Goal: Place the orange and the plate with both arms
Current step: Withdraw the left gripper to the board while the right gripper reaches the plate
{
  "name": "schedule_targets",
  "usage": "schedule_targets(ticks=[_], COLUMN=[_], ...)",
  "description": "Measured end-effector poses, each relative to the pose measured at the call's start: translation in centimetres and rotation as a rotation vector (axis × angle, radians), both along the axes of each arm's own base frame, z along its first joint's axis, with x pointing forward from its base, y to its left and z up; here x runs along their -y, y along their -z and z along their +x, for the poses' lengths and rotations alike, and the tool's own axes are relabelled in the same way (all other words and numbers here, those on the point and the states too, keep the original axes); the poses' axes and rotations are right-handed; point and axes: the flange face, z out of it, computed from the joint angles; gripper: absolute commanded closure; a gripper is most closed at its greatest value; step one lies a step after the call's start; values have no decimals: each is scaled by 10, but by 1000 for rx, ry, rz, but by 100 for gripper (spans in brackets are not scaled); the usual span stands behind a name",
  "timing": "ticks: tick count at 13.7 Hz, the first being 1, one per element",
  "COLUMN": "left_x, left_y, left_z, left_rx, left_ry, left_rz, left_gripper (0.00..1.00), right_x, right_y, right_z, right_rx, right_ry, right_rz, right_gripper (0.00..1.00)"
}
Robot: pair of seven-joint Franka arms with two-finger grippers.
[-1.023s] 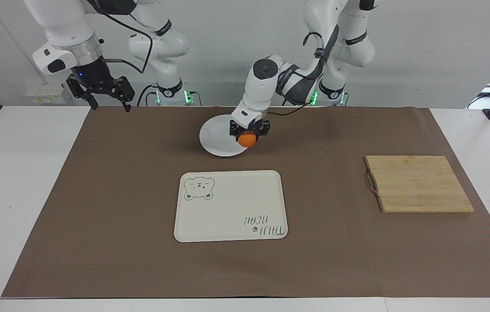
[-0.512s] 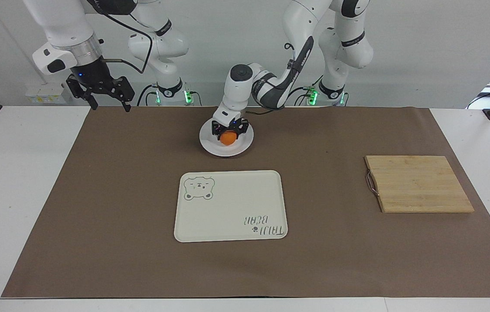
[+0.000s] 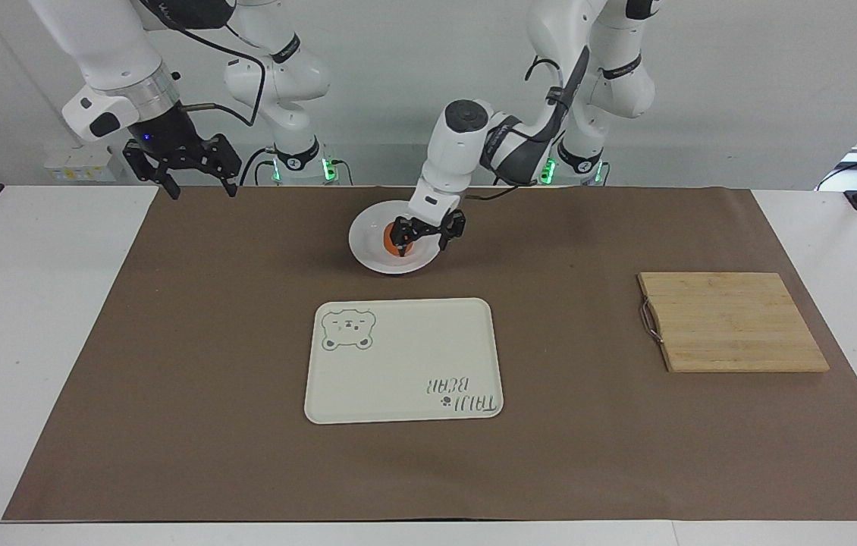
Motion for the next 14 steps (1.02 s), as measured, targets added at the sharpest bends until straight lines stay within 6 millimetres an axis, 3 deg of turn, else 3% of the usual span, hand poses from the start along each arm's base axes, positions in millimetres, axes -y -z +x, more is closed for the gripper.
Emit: schedule_targets(ticks=[2,4,7,10,12,14], left_x=[-50,-117,-207,-283,-312,-329], left_y=[-27,-50,-79,-97,-106,-118], left_z=[40,86,131,155,159,158], left_rx=[15,21,32,58,60,59], left_ry=[31,78,122,155,189,210], left_rz=[8,25,36,58,99,124], left_gripper=[0,0,0,0,0,0], right_x=[3,14,28,14,9,3], right_y=[17,44,95,154,190,208], right_z=[-3,-8,-18,-40,-56,-70], right_rx=[-30,-61,-74,-116,-126,-128], right_ry=[-4,-2,-23,-60,-63,-50], right_rz=[108,235,410,593,657,677], right_gripper=[0,0,0,0,0,0])
